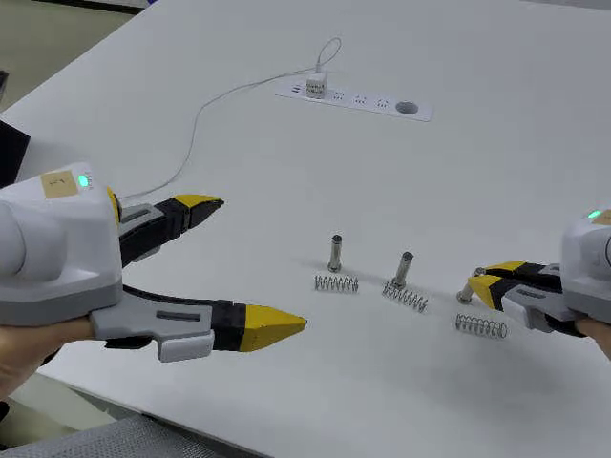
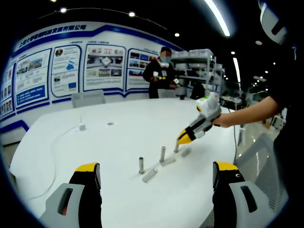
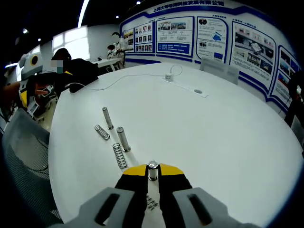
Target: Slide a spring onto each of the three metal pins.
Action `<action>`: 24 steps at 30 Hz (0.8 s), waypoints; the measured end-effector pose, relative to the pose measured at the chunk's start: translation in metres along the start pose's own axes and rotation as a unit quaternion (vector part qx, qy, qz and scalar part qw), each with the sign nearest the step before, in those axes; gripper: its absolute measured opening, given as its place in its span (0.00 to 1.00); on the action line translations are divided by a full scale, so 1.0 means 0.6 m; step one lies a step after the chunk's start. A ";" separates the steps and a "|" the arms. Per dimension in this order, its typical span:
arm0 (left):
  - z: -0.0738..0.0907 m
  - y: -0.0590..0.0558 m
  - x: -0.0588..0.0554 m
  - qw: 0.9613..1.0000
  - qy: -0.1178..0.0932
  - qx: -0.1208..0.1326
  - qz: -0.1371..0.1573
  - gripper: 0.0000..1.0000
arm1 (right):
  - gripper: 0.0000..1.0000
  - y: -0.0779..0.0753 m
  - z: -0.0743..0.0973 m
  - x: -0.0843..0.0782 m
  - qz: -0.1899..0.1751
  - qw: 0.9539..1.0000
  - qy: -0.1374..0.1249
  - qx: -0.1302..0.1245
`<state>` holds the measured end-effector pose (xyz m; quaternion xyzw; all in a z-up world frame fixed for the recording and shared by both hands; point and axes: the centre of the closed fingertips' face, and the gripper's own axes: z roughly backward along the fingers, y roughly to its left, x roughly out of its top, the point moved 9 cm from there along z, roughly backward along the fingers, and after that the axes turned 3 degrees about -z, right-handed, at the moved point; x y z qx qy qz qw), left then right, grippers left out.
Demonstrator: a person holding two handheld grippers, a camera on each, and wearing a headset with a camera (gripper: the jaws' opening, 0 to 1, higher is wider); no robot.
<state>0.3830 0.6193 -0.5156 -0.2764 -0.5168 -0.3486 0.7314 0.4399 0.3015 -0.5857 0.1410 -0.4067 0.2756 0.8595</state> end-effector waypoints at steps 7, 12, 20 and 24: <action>0.004 -0.003 0.000 1.000 0.000 0.002 -0.001 1.00 | 0.09 -0.003 0.001 0.000 0.006 1.000 0.000 0.000; 0.006 -0.002 0.003 1.000 0.000 0.002 -0.002 1.00 | 0.09 -0.004 0.003 0.002 0.004 1.000 -0.006 0.001; 0.003 -0.006 0.007 1.000 0.001 -0.002 -0.005 1.00 | 0.16 -0.007 0.020 0.007 -0.004 1.000 -0.025 -0.002; 0.001 -0.008 0.007 1.000 0.002 -0.004 -0.005 1.00 | 0.17 -0.016 0.031 0.003 -0.010 0.999 -0.032 -0.004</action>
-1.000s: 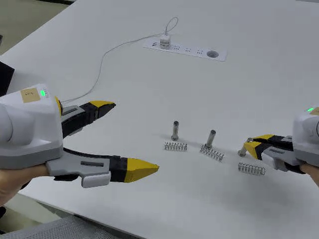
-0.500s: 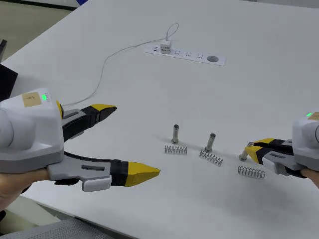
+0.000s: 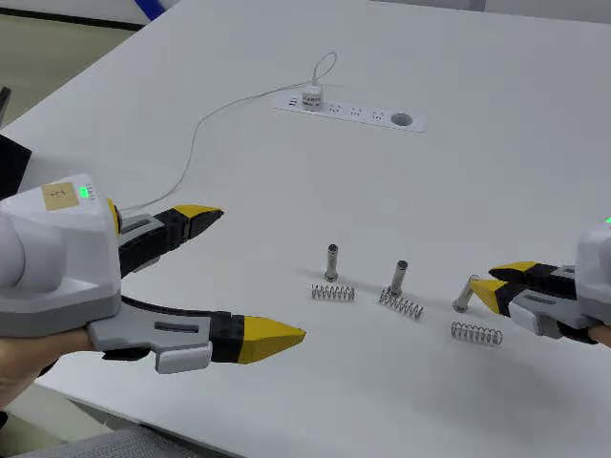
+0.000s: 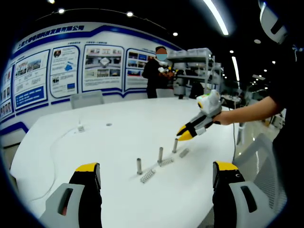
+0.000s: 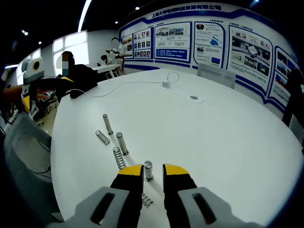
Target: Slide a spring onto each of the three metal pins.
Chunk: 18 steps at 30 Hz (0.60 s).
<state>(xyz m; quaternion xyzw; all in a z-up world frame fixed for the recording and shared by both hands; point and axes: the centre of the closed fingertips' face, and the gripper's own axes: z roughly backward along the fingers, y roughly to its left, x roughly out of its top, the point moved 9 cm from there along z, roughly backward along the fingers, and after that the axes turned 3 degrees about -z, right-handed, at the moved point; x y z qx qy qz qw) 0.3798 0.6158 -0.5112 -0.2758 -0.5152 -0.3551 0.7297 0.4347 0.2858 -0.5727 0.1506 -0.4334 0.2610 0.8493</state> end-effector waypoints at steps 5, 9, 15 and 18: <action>-0.003 0.000 -0.001 1.000 0.001 -0.003 0.001 1.00 | 0.18 -0.007 0.015 -0.007 -0.008 1.000 -0.012 0.013; -0.004 0.001 -0.002 1.000 0.004 -0.004 0.002 1.00 | 0.18 -0.006 0.019 -0.021 0.019 0.999 0.003 0.044; -0.005 0.004 -0.007 1.000 0.010 -0.005 0.005 1.00 | 0.19 0.002 0.012 -0.050 0.066 0.993 0.052 0.087; -0.006 0.005 -0.008 1.000 0.012 -0.005 0.006 1.00 | 0.20 0.004 0.005 -0.060 0.080 0.990 0.067 0.098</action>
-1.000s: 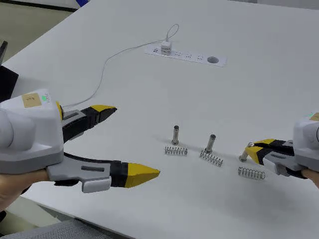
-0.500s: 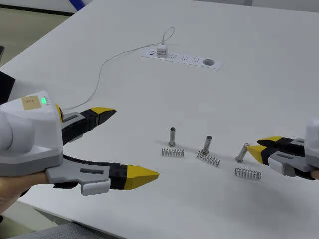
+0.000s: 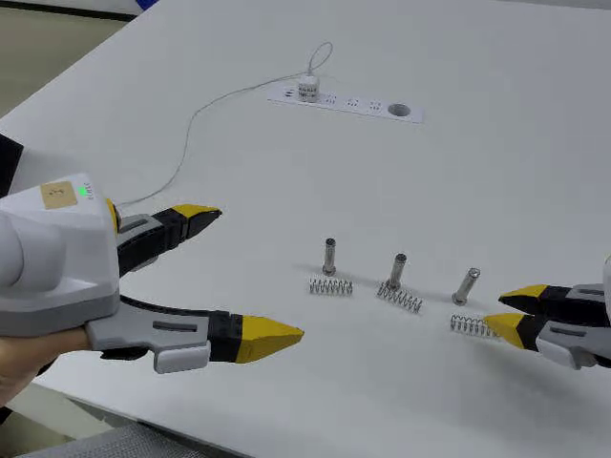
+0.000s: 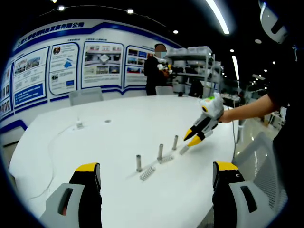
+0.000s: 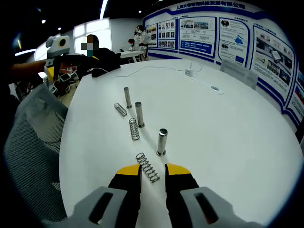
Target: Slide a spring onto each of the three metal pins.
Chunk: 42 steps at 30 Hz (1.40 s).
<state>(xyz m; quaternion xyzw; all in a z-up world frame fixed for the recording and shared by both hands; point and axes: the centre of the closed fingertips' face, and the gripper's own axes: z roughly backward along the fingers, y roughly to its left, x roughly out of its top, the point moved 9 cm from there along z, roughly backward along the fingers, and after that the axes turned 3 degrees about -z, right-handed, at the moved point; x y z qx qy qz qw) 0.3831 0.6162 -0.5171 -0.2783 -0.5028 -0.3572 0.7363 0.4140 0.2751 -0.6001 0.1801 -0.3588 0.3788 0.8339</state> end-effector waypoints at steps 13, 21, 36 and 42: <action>-0.004 -0.001 -0.016 1.000 0.021 -0.005 0.008 1.00 | 0.20 -0.010 -0.033 -0.020 0.036 0.998 0.020 0.041; -0.006 0.004 -0.014 1.000 0.023 -0.002 0.012 0.99 | 0.16 -0.013 -0.030 -0.024 0.024 0.998 0.002 0.054; -0.012 -0.015 -0.009 1.000 0.014 -0.015 0.007 0.99 | 0.11 0.004 -0.022 -0.037 0.016 0.999 -0.003 0.036; -0.009 -0.020 -0.004 1.000 0.010 -0.016 0.002 0.98 | 0.11 0.011 0.002 -0.022 0.010 0.999 -0.014 0.030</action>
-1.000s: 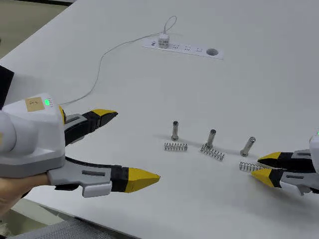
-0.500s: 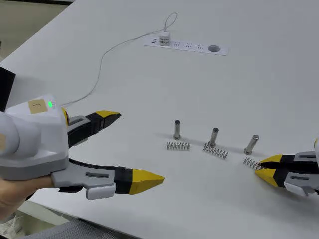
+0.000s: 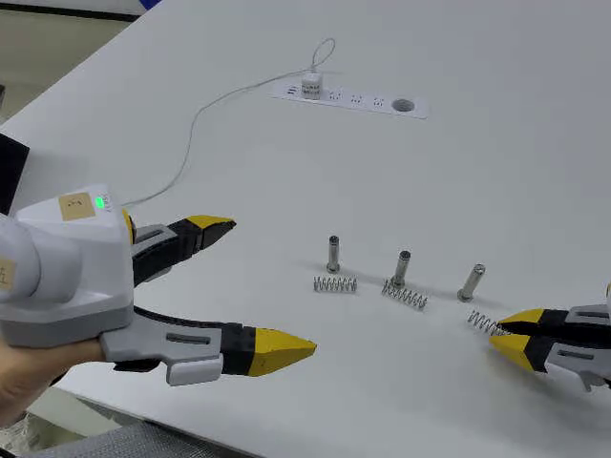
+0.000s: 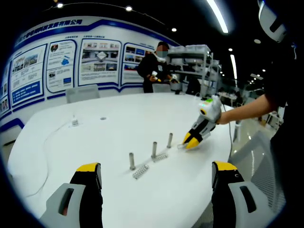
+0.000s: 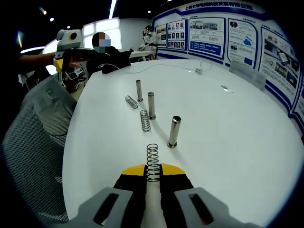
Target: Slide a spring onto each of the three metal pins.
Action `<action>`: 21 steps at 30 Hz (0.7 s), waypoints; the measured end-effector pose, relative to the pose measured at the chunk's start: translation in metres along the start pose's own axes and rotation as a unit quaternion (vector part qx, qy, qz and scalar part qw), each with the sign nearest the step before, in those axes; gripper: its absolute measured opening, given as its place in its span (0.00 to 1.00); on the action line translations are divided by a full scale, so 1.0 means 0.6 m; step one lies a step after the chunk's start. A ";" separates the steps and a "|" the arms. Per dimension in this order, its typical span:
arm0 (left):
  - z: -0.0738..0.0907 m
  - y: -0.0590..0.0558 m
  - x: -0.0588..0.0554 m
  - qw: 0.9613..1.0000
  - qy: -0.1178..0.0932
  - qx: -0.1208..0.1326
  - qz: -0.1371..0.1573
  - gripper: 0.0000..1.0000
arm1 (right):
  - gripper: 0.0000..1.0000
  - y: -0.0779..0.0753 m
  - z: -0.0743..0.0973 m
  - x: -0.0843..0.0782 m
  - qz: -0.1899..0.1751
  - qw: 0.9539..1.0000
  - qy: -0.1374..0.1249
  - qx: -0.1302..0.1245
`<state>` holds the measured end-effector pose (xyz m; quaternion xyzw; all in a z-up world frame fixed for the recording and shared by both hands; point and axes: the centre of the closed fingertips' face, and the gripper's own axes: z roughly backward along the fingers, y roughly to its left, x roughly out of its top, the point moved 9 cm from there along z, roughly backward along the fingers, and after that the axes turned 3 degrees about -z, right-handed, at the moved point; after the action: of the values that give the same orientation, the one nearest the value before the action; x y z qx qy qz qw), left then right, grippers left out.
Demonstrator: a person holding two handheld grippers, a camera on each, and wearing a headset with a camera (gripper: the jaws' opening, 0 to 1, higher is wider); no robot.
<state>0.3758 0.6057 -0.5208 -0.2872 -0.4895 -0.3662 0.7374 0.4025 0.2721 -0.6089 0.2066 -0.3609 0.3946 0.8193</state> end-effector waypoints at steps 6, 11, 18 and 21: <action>-0.003 -0.011 0.007 1.000 -0.006 -0.008 -0.006 0.98 | 0.11 0.014 0.020 0.027 0.012 1.000 -0.002 0.006; -0.005 -0.019 0.025 0.999 -0.030 -0.022 -0.005 0.95 | 0.11 0.028 0.039 0.056 0.040 0.999 -0.007 0.007; -0.014 -0.025 0.038 0.999 -0.021 -0.038 -0.029 0.92 | 0.11 0.041 0.061 0.092 0.071 0.997 -0.012 0.010; -0.019 -0.031 0.037 0.998 -0.007 -0.055 -0.033 0.88 | 0.11 0.046 0.068 0.105 0.082 0.997 -0.014 0.010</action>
<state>0.3722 0.5804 -0.5031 -0.3136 -0.4827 -0.4147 0.7047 0.3899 0.2949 -0.5334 0.1903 -0.3838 0.4610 0.7772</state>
